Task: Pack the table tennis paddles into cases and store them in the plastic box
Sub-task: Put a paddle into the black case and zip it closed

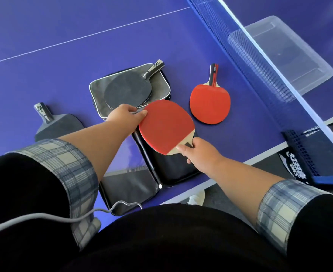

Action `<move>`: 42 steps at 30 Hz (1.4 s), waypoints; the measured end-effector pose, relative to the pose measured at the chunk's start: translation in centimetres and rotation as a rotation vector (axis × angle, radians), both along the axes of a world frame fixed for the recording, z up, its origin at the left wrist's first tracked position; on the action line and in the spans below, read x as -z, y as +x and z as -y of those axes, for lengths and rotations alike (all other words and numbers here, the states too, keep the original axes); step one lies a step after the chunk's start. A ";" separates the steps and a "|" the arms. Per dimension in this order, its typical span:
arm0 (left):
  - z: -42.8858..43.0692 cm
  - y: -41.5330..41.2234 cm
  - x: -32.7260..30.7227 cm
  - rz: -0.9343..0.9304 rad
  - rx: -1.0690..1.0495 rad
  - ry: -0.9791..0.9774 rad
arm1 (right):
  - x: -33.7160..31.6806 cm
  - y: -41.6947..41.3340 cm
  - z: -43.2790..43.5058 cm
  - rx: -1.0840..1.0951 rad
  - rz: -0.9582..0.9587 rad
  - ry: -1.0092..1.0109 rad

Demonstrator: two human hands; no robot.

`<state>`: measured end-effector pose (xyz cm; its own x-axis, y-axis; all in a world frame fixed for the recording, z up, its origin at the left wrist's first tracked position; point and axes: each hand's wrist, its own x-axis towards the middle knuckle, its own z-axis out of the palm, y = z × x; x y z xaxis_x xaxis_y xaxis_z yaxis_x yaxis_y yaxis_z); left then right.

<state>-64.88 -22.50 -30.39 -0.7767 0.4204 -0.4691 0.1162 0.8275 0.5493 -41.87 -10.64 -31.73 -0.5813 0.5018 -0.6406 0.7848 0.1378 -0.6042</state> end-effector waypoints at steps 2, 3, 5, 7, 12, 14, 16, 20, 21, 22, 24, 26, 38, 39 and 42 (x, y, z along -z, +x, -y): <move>0.1 1.2 1.6 0.076 -0.100 0.032 | 0.6 0.3 0.3 0.026 -0.001 -0.053; 0.1 2.0 2.4 0.085 -0.109 0.043 | 0.9 0.3 0.5 0.021 0.004 -0.077; 0.2 3.5 3.6 0.084 -0.115 0.053 | 1.4 0.2 1.0 0.005 0.024 -0.109; 0.2 4.3 4.4 0.074 -0.134 0.051 | 1.8 0.1 1.1 -0.043 0.050 -0.112; -0.4 4.5 5.0 0.028 -0.118 0.013 | 2.4 -0.4 0.4 -0.191 0.119 0.019; -0.8 4.8 5.1 -0.002 -0.102 -0.011 | 2.6 -0.6 0.4 -0.266 0.166 0.112; -0.9 5.1 5.4 -0.034 -0.087 -0.063 | 2.8 -0.6 0.7 -0.295 0.174 0.156; -0.8 5.6 5.7 -0.098 -0.050 -0.057 | 3.4 0.2 1.1 -0.358 0.160 0.218; -0.8 5.7 5.7 -0.104 -0.022 -0.063 | 3.4 0.4 1.1 -0.351 0.146 0.206; -0.7 5.7 5.7 -0.108 0.014 -0.077 | 3.4 0.6 1.1 -0.332 0.129 0.191; -0.7 5.7 5.5 -0.109 0.098 -0.134 | 3.3 0.9 1.0 -0.294 0.107 0.183; -0.7 5.6 5.2 -0.113 0.174 -0.187 | 3.0 1.0 1.0 -0.275 0.100 0.190; 4.5 4.0 2.0 -0.084 0.247 -0.193 | 0.2 -3.4 2.5 -0.124 0.002 0.260; 5.5 3.4 1.9 -0.067 0.231 -0.217 | 0.0 -4.2 3.0 -0.127 -0.006 0.270; 8.4 1.6 1.6 -0.066 0.177 -0.226 | -0.6 -6.6 4.7 -0.136 -0.024 0.302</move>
<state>-63.24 -30.95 -31.98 -0.7327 0.4428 -0.5168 0.2991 0.8916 0.3399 -48.46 -15.30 -31.12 -0.6692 0.5833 -0.4602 0.7329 0.4163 -0.5381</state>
